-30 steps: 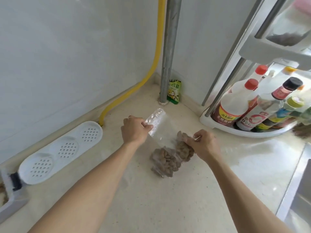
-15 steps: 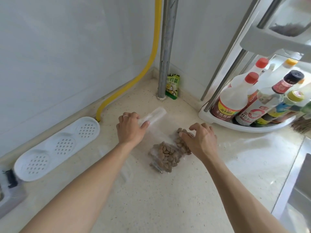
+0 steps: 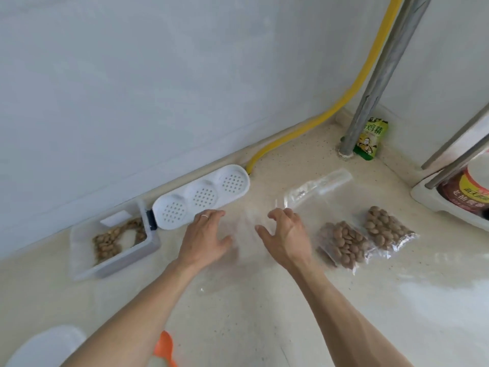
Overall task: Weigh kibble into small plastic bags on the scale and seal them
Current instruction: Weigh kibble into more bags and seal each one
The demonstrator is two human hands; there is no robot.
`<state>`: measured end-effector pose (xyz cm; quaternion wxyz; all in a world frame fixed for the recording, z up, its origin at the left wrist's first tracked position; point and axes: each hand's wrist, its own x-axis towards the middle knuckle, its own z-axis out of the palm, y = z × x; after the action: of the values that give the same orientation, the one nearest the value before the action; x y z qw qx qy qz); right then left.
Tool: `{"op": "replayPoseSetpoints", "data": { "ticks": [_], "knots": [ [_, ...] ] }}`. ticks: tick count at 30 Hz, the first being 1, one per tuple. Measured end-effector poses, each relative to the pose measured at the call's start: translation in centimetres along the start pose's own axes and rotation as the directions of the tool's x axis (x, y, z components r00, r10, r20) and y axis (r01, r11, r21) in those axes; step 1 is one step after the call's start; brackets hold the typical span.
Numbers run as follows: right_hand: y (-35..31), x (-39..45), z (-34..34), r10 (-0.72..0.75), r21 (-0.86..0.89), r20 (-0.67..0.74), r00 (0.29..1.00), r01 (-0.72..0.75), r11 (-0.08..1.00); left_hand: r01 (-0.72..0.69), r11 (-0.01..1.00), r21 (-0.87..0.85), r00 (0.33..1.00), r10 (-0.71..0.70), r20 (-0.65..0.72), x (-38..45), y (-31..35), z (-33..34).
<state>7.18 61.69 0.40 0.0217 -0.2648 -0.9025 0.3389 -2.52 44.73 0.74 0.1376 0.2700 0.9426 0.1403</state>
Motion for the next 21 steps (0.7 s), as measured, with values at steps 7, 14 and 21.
{"op": "replayPoseSetpoints", "data": {
  "ticks": [7,14,21],
  "knots": [
    [-0.3,-0.3,2.7,0.094,-0.215,0.127,0.987,-0.065,0.974,0.081,0.973,0.215,0.985,-0.11,0.129,-1.5,-2.5,1.7],
    [0.1,0.1,2.6,0.048,-0.151,0.011,0.999,-0.046,0.987,0.044,0.972,0.232,0.993,-0.017,-0.118,-1.3,-1.1,1.2],
    [-2.0,-1.4,1.5,0.117,0.187,-0.014,0.993,-0.112,0.976,0.174,0.836,-0.521,0.985,-0.138,0.108,-2.1,-1.4,-2.9]
  ]
}}
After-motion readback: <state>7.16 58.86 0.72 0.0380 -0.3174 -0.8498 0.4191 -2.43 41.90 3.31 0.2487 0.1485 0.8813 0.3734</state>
